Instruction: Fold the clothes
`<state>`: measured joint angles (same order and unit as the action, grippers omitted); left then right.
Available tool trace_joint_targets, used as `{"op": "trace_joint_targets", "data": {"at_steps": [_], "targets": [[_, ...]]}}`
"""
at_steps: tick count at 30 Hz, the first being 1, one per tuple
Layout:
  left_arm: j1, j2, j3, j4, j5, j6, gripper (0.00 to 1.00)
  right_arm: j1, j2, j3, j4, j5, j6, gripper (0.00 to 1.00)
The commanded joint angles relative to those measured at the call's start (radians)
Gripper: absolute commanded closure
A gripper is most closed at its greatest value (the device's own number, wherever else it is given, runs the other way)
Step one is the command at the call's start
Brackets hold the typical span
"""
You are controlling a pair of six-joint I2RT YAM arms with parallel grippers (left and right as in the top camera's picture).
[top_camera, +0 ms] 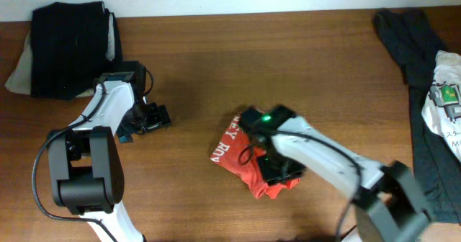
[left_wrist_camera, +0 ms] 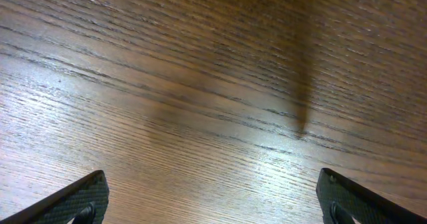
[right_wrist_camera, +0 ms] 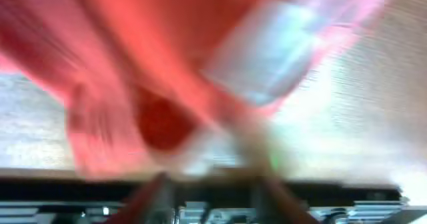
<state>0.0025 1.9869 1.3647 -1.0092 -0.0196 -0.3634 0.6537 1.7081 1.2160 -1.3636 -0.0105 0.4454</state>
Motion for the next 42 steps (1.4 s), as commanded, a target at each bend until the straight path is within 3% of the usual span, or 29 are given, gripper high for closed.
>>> {"op": "trace_joint_targets", "data": {"at_steps": [1,4,5,6,9,15,20,29,34,38,42], "targets": [[0.002,-0.021,-0.004,-0.002,-0.004,-0.002,0.01,-0.103,-0.093,-0.004,-0.045,0.049,0.045,0.42],[0.002,-0.021,-0.004,-0.005,-0.004,-0.002,0.01,-0.157,-0.136,-0.004,-0.047,0.049,0.038,0.38],[0.002,-0.021,-0.004,-0.006,-0.003,-0.002,0.01,-0.181,-0.156,-0.004,-0.037,0.044,0.039,0.23],[0.002,-0.021,-0.004,-0.006,-0.003,-0.002,0.01,-0.189,-0.159,-0.004,-0.026,0.038,0.039,0.16],[0.002,-0.021,-0.004,-0.005,-0.003,-0.002,0.01,-0.208,-0.157,-0.016,0.064,-0.005,0.038,0.14],[0.002,-0.021,-0.005,-0.016,-0.003,-0.002,0.01,-0.21,-0.157,-0.108,0.271,-0.253,0.039,0.37],[0.002,-0.021,-0.005,-0.016,-0.003,-0.002,0.01,-0.21,-0.157,-0.226,0.367,-0.3,0.066,0.43],[0.002,-0.021,-0.005,-0.013,-0.004,-0.002,0.01,-0.21,-0.155,-0.243,0.368,-0.266,0.069,0.43],[0.002,-0.021,-0.005,-0.013,-0.004,-0.002,0.01,-0.21,-0.146,-0.279,0.426,-0.265,0.087,0.65],[0.002,-0.021,-0.005,-0.013,-0.004,-0.002,0.01,-0.211,-0.146,-0.279,0.451,-0.207,0.108,0.75],[0.002,-0.021,-0.005,-0.015,-0.004,-0.002,0.01,-0.24,-0.146,-0.275,0.427,-0.159,0.113,0.96]]}}
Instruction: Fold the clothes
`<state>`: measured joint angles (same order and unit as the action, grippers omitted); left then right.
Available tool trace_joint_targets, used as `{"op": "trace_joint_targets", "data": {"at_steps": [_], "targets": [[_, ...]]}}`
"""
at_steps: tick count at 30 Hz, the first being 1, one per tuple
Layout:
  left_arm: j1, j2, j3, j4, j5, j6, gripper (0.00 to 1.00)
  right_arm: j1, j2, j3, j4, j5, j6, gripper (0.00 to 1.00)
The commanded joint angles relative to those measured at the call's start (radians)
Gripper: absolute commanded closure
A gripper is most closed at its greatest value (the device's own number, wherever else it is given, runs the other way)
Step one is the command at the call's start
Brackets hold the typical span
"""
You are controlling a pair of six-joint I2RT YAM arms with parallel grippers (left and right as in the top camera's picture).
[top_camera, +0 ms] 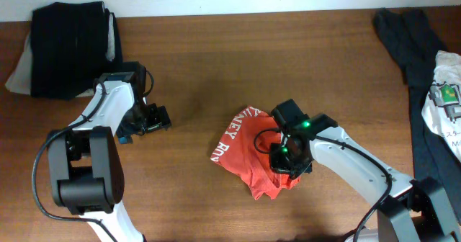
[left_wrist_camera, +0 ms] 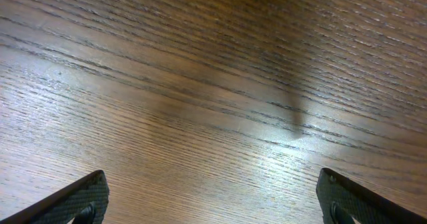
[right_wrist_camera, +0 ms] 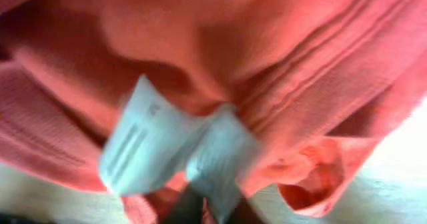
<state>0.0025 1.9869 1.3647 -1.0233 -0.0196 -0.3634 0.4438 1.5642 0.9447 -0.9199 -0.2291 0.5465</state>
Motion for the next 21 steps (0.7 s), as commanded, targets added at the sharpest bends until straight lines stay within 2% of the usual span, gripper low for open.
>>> {"op": "trace_joint_targets", "data": {"at_steps": [1,9,13,21], "targets": [[0.002,-0.021,-0.005,-0.001,-0.004,-0.002,0.01,-0.047,-0.002,0.003,-0.037,0.074,0.012,0.96],[0.002,-0.021,-0.005,0.002,-0.004,-0.002,0.01,-0.135,-0.01,0.084,-0.201,0.152,-0.052,0.96],[0.002,-0.021,-0.005,0.002,-0.005,-0.002,0.01,-0.154,-0.01,0.084,-0.255,0.291,0.022,0.96],[0.002,-0.021,-0.005,0.002,-0.005,-0.002,0.01,-0.253,-0.007,0.02,-0.142,0.294,0.034,0.95]]}}
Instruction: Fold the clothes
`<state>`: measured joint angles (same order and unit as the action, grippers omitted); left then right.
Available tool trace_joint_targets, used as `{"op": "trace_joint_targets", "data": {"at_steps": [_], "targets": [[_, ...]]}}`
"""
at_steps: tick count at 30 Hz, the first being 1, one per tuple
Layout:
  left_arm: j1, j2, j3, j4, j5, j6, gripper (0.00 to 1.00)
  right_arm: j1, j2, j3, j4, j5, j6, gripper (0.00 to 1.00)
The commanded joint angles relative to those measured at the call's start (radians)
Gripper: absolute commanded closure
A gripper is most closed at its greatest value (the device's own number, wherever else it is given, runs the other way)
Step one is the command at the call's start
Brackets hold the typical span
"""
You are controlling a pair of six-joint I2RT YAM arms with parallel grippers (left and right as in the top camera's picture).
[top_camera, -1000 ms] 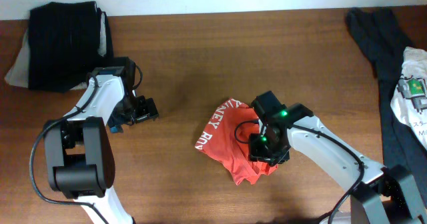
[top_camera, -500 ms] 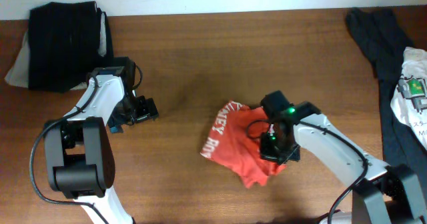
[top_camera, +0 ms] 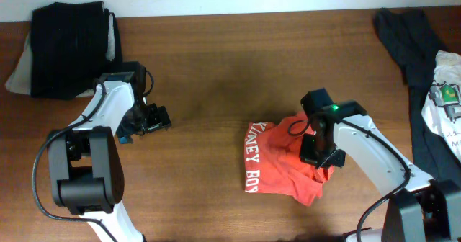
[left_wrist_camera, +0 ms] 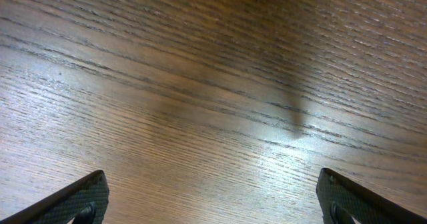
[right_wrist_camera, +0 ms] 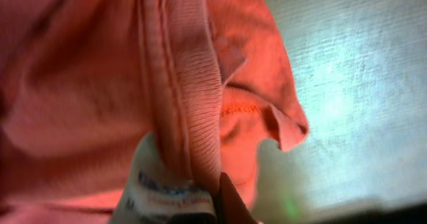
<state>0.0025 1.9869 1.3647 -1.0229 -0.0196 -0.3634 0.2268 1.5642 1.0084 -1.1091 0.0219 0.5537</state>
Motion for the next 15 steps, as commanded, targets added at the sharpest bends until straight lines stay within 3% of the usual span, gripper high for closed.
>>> {"op": "trace_joint_targets", "data": {"at_steps": [1,6,10,11,12,13,15], "targets": [[0.002,-0.021,-0.005,0.002,-0.004,-0.002,0.01,-0.055,-0.005,-0.069,0.085,0.042,0.037,0.96],[0.002,-0.021,-0.005,0.002,-0.004,-0.002,0.01,-0.14,-0.003,-0.115,0.125,0.043,0.058,0.89],[0.002,-0.021,-0.005,0.002,-0.004,-0.002,0.01,-0.246,-0.028,-0.011,0.029,0.053,0.053,0.86],[0.002,-0.021,-0.005,0.002,-0.003,-0.003,0.01,-0.269,-0.032,0.029,-0.006,0.067,0.045,0.8],[0.002,-0.021,-0.005,0.002,-0.004,-0.002,0.01,-0.284,-0.032,0.063,-0.034,0.076,0.016,0.56],[0.002,-0.021,-0.005,0.002,-0.004,-0.002,0.01,-0.298,-0.032,0.109,-0.074,0.086,-0.007,0.21],[0.002,-0.021,-0.005,0.002,-0.004,-0.002,0.01,-0.312,-0.032,0.188,-0.144,0.093,-0.026,0.15]]}}
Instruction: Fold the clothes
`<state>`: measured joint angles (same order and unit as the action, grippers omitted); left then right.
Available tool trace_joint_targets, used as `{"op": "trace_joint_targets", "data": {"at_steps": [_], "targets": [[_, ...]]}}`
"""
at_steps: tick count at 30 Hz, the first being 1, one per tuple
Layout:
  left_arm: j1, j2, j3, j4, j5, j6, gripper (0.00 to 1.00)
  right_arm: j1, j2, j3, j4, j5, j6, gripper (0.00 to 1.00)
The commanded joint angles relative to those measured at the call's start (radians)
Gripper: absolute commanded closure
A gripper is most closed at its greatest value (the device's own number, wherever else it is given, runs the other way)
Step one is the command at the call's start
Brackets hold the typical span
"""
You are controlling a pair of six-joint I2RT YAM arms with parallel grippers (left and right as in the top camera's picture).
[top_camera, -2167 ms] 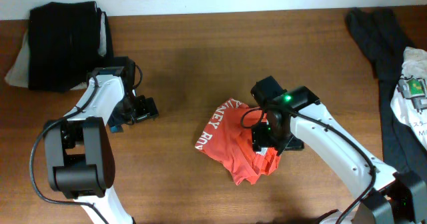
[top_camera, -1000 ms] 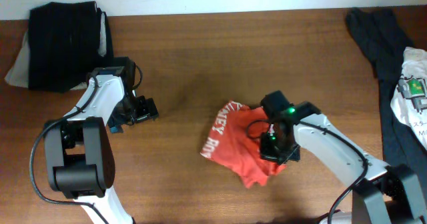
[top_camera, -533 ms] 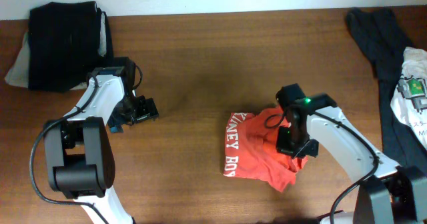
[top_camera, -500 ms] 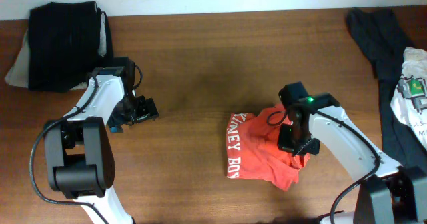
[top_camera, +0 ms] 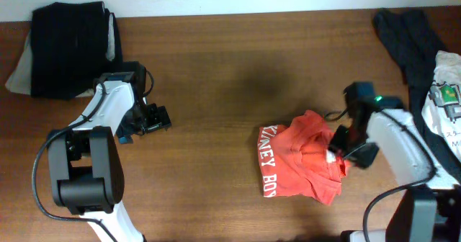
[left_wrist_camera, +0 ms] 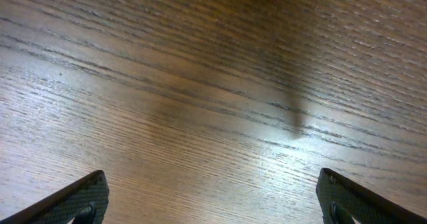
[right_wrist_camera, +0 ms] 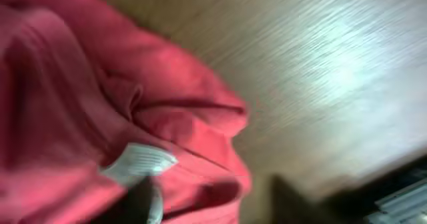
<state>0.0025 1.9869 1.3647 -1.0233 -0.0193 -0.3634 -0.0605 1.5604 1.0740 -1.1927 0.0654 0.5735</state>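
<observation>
A red T-shirt (top_camera: 299,163) with white lettering lies crumpled right of the table's middle. My right gripper (top_camera: 351,147) is at its right edge. In the blurred right wrist view the red T-shirt (right_wrist_camera: 80,97) fills the left side, with its white neck label (right_wrist_camera: 139,160) near the bottom. The right gripper (right_wrist_camera: 217,199) shows two dark fingers (right_wrist_camera: 138,199) standing apart, open, with a fold of red cloth lying between them. My left gripper (top_camera: 148,118) hangs open over bare wood at the left. The left gripper (left_wrist_camera: 213,201) holds nothing.
A folded black garment (top_camera: 72,44) on pale cloth lies at the back left corner. Dark clothes (top_camera: 414,62) and a white printed shirt (top_camera: 446,105) are piled along the right edge. Bare wooden table (top_camera: 230,76) stretches between the two arms.
The red shirt and my right gripper have shifted further right. The right fingers, then closed on the collar by the label, now stand apart. My left arm is unchanged.
The red shirt lay bunched at the table's middle with my right gripper on it. Then the gripper held it by the collar, and the shirt was further right at each moment. Now it lies right of the middle, let go. The left gripper stayed open throughout.
</observation>
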Motion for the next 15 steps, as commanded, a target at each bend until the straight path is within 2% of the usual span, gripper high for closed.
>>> {"op": "trace_joint_targets", "data": {"at_steps": [1,3,6,7,8,11,14,15], "targets": [[0.002,-0.021,-0.005,0.002,-0.004,-0.002,0.01,-0.025,-0.029,0.148,-0.082,0.04,-0.048,0.14],[0.002,-0.021,-0.005,0.002,-0.004,-0.003,0.01,-0.017,-0.029,0.182,-0.087,-0.051,-0.154,0.14],[0.002,-0.021,-0.005,0.006,-0.004,-0.003,0.01,0.004,-0.028,0.187,-0.047,-0.307,-0.365,0.17],[0.002,-0.021,-0.005,0.007,-0.004,-0.003,0.01,0.019,-0.027,0.185,-0.035,-0.433,-0.465,0.25],[0.002,-0.021,-0.005,0.007,-0.004,-0.003,0.01,0.025,-0.027,0.184,-0.032,-0.47,-0.497,0.36],[0.002,-0.021,-0.005,0.01,-0.004,-0.003,0.01,0.065,-0.021,0.152,0.017,-0.556,-0.529,0.8],[0.002,-0.021,-0.005,0.013,-0.004,-0.003,0.01,0.102,-0.003,0.103,0.095,-0.572,-0.524,0.96],[0.002,-0.021,-0.005,0.013,-0.004,-0.003,0.01,0.114,0.005,0.083,0.129,-0.595,-0.515,0.96]]}}
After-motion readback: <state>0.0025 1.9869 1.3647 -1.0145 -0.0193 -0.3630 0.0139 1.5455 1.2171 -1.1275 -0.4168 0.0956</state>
